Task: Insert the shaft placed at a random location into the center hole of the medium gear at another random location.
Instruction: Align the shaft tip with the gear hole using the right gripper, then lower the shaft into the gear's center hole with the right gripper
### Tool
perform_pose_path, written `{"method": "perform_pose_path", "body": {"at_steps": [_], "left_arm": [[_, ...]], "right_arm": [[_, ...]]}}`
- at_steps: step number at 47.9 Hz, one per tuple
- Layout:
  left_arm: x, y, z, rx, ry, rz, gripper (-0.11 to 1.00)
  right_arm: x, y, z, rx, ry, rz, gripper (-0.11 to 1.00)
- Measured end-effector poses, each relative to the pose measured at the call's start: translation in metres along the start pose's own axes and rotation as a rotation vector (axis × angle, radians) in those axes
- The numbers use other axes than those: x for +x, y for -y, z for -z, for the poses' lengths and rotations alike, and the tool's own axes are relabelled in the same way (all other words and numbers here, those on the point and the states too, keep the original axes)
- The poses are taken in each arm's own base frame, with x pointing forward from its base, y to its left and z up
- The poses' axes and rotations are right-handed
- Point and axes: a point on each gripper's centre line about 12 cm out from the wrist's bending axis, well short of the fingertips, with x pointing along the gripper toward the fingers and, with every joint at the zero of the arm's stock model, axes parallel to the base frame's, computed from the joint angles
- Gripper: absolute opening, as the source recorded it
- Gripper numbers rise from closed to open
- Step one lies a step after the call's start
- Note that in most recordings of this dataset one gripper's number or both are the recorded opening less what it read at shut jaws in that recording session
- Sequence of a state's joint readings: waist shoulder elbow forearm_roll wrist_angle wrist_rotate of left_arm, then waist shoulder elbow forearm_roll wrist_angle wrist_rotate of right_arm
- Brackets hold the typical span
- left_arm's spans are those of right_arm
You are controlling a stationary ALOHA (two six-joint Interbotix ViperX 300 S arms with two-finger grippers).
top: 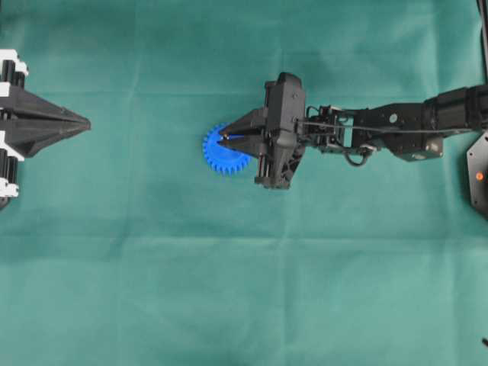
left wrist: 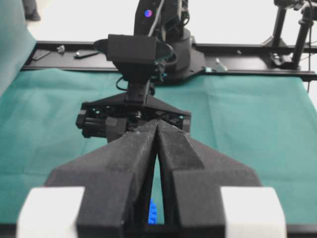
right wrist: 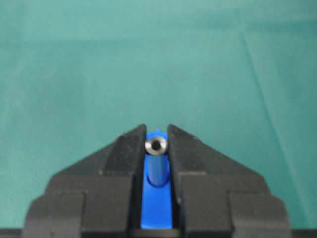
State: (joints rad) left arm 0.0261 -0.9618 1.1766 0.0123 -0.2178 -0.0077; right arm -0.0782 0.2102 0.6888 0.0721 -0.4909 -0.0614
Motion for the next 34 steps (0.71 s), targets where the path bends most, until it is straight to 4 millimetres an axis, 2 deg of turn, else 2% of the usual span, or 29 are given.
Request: {"method": "perform_pose_path", "body": {"at_steps": [17,34], "left_arm": [[0.000,0.000,0.000,0.000,-0.003,0.000,0.00],[0.000,0.000,0.000,0.000,-0.003,0.000,0.00]], "right_arm": [[-0.021,0.001,-0.027,0.002,0.071,0.001,0.13],[-0.017,0.001,-0.024,0.001,0.063,0.001,0.13]]}}
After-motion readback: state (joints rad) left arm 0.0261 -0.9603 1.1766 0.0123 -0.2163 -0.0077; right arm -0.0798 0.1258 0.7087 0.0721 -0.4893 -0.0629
